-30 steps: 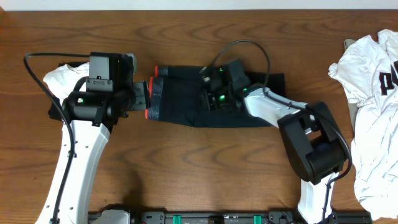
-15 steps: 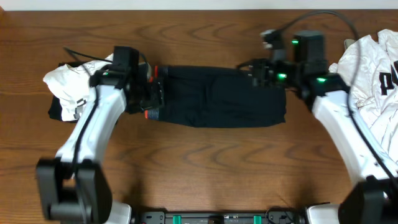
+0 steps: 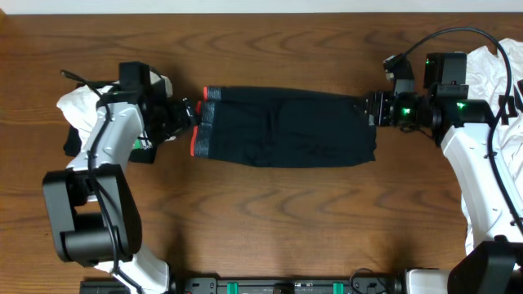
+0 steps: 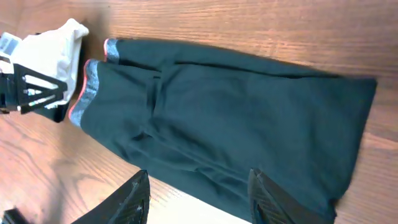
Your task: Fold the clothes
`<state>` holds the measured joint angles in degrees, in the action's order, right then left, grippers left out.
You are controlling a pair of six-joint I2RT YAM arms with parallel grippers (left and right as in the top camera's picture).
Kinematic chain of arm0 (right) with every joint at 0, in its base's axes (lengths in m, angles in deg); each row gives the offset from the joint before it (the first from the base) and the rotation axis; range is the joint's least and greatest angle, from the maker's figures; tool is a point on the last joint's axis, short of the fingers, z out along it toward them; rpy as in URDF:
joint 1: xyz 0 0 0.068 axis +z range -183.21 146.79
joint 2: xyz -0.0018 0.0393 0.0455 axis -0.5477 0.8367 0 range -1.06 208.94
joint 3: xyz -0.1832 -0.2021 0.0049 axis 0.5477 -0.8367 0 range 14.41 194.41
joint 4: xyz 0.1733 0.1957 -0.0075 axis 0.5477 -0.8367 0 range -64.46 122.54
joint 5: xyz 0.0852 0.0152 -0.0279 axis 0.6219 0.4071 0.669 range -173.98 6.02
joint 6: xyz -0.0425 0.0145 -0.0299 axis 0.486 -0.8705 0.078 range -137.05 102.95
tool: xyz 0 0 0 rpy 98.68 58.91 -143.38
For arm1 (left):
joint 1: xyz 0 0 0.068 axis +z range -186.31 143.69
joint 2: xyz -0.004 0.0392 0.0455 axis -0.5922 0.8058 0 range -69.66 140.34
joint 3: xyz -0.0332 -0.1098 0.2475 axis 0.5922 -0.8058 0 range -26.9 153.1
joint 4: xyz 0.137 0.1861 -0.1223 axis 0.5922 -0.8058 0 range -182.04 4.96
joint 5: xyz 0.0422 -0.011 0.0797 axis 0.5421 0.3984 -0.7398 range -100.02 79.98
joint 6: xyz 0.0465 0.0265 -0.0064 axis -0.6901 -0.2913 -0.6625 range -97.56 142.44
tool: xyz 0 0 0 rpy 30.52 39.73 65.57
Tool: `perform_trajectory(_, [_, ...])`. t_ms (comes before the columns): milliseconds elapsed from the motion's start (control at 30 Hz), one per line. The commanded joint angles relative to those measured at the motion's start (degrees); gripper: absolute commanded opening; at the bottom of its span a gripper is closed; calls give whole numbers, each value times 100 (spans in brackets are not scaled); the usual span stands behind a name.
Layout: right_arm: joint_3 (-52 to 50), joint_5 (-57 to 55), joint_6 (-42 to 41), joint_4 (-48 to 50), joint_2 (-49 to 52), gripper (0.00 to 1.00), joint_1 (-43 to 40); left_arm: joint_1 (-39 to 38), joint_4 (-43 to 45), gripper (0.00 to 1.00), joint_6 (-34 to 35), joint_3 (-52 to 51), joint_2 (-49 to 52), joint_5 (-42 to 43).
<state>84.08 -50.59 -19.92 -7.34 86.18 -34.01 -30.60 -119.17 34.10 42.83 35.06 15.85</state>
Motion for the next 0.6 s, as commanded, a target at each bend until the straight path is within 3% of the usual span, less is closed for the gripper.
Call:
perform_trajectory(0, [-2,-61,214,-20,-105,49,-33,37,74,87,-306,-26,457,922])
perform_trajectory(167, [-2,-61,212,-66,-105,48,-33,44,90,87,-664,-26,1005,1429])
perform_trajectory(567, [-2,-87,210,-85,-105,43,-33,-234,256,86,-673,-26,1285,1497])
